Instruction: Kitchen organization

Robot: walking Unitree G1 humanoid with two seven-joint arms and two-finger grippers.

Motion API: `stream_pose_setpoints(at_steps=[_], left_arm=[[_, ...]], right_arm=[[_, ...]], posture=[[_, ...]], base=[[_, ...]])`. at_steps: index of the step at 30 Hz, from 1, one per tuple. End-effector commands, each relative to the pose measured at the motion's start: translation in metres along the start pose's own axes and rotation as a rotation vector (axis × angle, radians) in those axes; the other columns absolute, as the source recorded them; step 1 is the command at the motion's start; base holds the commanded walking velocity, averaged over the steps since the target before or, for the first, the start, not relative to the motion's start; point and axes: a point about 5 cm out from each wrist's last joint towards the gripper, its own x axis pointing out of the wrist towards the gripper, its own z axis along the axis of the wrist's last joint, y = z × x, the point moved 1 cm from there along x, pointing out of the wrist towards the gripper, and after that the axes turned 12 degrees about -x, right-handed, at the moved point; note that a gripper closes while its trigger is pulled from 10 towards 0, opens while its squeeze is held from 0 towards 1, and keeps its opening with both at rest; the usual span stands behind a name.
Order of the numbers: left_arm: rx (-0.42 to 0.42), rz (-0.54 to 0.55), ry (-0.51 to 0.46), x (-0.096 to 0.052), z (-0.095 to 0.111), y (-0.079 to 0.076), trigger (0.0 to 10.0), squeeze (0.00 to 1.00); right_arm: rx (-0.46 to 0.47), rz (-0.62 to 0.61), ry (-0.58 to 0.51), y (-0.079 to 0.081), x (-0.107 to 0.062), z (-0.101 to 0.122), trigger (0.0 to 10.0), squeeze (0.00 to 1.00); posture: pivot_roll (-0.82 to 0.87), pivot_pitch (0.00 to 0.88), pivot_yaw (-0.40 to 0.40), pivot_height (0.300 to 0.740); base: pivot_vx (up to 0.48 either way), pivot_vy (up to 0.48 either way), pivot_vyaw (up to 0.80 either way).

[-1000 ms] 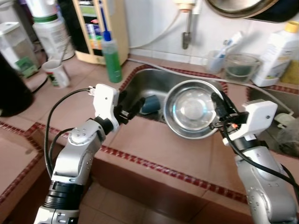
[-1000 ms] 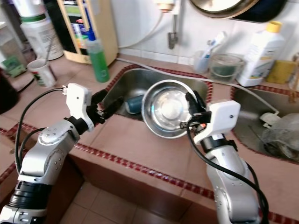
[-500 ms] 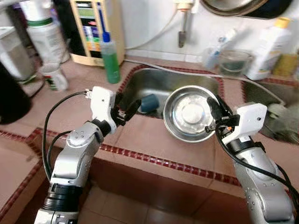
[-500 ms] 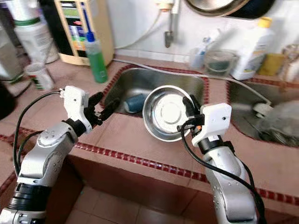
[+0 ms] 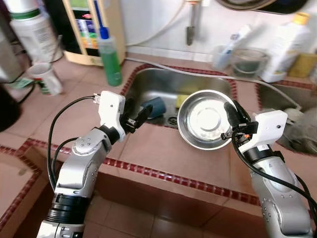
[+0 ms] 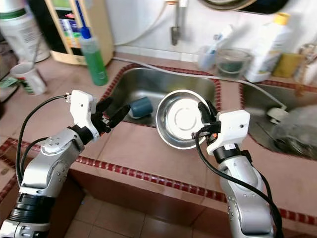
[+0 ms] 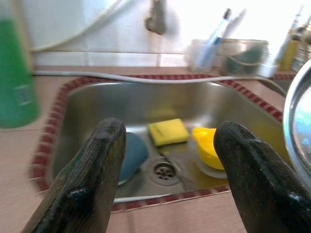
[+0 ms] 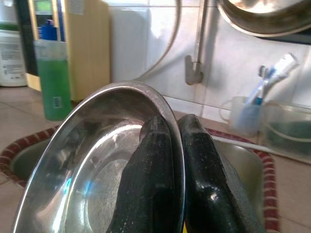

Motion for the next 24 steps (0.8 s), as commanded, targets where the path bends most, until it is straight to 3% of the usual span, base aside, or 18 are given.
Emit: stream_pose_setpoints(at_steps=[1, 24], left_arm=[[-0.007, -0.003, 0.003, -0.0006, -0.0004, -0.001, 10.0, 0.0], [-0.011, -0.016, 0.009, 0.0004, -0.0033, -0.0038, 10.0, 0.0]], right_arm=[[-0.001, 0.002, -0.03, -0.0007, 0.0011, 0.0054, 10.0, 0.0], [-0.023, 0.017, -0.03, -0.0028, 0.0017, 0.0038, 10.0, 0.0]], posture=[[-0.12, 0.049, 0.039, 0.74], [-0.12, 0.036, 0.03, 0.74]], base=[[0.0, 0.0, 0.0], [0.255, 0.0, 0.0]])
